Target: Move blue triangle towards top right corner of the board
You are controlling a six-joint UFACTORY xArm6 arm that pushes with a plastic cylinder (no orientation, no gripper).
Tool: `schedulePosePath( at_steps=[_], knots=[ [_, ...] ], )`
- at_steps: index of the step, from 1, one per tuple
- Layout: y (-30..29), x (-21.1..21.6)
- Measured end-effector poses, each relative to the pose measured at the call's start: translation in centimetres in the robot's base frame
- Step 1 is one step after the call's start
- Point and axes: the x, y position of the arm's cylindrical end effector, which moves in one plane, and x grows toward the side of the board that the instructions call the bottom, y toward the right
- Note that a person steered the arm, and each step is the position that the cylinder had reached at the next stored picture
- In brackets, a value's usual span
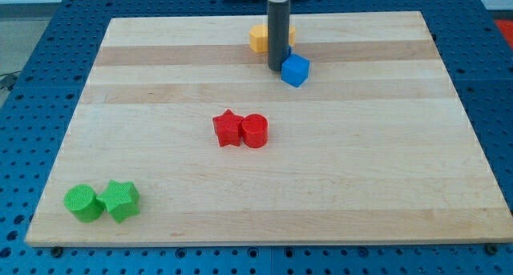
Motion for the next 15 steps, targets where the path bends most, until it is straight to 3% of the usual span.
schedulePosePath(
  at_steps=[3,7,12,15],
  knots=[
    [-2.5,1.2],
    [-3.6,-1.6],
    [7.6,-2.9],
    [5.0,-1.0]
  ],
)
